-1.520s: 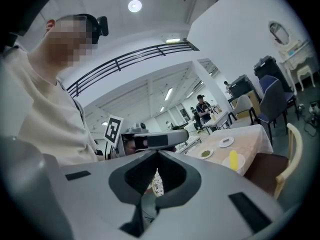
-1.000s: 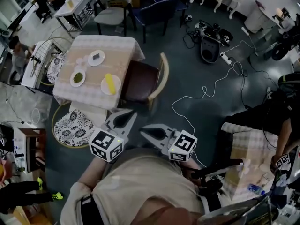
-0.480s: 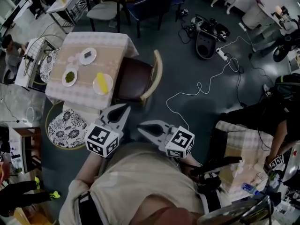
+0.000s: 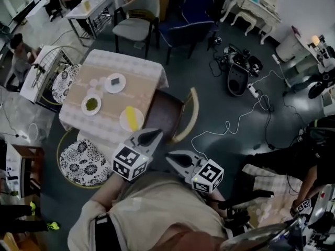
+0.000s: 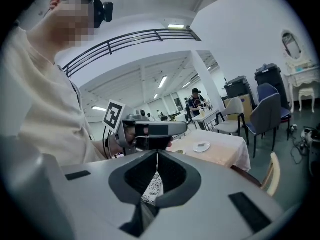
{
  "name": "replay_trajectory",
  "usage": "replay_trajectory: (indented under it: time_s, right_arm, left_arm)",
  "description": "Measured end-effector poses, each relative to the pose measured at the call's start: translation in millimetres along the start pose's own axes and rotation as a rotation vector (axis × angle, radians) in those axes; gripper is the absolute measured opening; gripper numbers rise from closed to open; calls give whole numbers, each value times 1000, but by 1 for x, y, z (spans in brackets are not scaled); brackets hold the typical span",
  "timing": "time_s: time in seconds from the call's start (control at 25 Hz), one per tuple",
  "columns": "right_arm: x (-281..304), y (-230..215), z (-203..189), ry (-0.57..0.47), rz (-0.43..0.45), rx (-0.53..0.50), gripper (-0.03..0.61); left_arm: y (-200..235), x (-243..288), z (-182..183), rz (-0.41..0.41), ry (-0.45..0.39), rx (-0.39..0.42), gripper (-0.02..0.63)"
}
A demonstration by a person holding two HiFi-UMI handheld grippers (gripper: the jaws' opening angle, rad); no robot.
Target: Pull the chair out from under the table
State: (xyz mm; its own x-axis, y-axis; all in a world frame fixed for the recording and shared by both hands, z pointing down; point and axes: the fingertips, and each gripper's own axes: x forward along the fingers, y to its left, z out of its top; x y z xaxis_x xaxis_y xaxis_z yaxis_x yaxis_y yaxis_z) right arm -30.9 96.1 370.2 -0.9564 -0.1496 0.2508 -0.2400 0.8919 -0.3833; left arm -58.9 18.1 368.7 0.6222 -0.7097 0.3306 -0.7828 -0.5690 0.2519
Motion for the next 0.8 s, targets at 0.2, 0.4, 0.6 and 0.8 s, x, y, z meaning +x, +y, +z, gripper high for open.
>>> replay_trajectory:
  time_s: [0.2,0.4,0.6,0.8]
  right_arm:
    - [42,-13,14,46,-12,-29,12]
    - [69,-22,23,78,-26,-37,12]
    - [96,-34,32,110,-43,-72,12]
    - [102,-48,28,129,-107,-41,12]
  left_arm:
    - [49,-10,1,-1,19,-28,6]
    - [83,-16,2,1,20,-47,6]
    - [111,-16,5,-16,5,-49,6]
    - [129,-8,-2,-53,19,-46,6]
